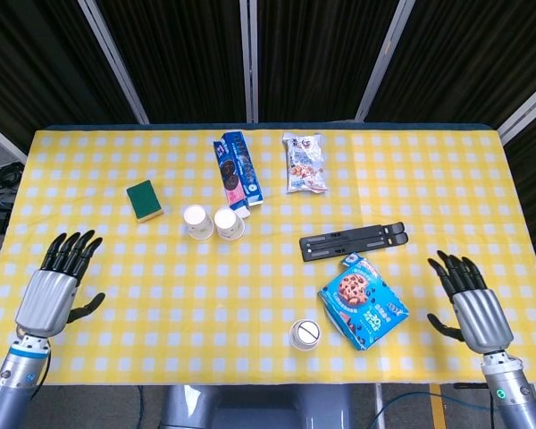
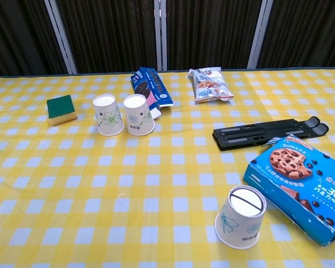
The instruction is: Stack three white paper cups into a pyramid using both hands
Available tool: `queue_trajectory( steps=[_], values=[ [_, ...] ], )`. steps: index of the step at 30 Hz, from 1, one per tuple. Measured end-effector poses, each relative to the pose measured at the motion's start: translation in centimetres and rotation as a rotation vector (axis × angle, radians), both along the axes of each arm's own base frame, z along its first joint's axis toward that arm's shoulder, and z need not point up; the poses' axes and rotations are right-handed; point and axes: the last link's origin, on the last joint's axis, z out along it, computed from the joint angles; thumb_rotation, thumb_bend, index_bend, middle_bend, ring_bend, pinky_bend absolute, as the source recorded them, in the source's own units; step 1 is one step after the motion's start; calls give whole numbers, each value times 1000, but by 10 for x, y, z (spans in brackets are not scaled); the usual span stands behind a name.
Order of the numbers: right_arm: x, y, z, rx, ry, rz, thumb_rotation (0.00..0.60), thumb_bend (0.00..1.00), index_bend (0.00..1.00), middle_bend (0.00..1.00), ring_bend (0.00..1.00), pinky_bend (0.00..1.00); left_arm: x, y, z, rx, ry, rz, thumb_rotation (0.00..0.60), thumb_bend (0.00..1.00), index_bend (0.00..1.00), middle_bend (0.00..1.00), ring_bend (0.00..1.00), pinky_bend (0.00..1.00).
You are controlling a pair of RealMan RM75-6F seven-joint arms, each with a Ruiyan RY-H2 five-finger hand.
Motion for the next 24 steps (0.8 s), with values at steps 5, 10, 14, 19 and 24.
queue_trajectory(
  steps=[5, 10, 14, 19, 24],
  values=[
    [24, 8, -15, 181, -54, 110, 600, 132, 125, 0, 0, 0, -10, -3, 7, 13, -9, 4, 600, 230, 0, 0, 0, 0],
    [63, 10, -27, 348, -121, 207, 600, 136, 135, 0, 0, 0, -11, -4, 7, 0, -16, -6, 600, 230, 0, 0, 0, 0],
    [90, 9, -37, 437, -143, 253, 600, 146, 137, 0, 0, 0, -12, -6, 11, 5, -25, -6, 600, 230, 0, 0, 0, 0],
    [111, 4, -55, 509, -146, 273, 600, 157, 157, 0, 0, 0, -14, -6, 17, 13, -40, 0, 600, 230, 0, 0, 0, 0],
    [126, 1, -75, 556, -155, 278, 600, 159, 167, 0, 0, 0, -16, -5, 17, 5, -42, 6, 600, 230, 0, 0, 0, 0]
  ],
)
